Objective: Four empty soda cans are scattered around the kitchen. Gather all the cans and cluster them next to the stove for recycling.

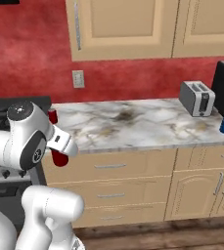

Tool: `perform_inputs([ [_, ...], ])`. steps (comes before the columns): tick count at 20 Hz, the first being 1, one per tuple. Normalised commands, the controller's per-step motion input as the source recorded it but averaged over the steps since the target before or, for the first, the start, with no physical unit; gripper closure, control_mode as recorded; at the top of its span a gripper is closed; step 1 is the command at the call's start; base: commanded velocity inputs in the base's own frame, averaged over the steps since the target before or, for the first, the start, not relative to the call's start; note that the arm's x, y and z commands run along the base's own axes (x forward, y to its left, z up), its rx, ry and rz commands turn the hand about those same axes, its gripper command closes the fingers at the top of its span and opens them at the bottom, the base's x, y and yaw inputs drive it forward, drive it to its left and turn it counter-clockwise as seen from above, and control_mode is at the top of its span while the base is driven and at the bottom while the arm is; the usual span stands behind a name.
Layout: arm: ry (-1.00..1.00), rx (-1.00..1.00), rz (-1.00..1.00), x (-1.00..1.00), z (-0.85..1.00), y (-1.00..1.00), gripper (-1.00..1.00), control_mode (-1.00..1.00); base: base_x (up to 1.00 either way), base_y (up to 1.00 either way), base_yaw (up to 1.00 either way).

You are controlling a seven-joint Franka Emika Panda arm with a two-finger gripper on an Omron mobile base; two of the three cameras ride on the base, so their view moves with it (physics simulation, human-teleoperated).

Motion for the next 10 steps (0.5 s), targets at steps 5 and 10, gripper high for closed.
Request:
perform_inputs([
  [5,0.0,0.0,0.0,0.0,0.0,0.0,1.0,1.0,0.43,-0.13,0.14],
  [10,0.0,0.0,0.0,0.0,0.0,0.0,1.0,1.0,0.41,-0.16,0.14],
])
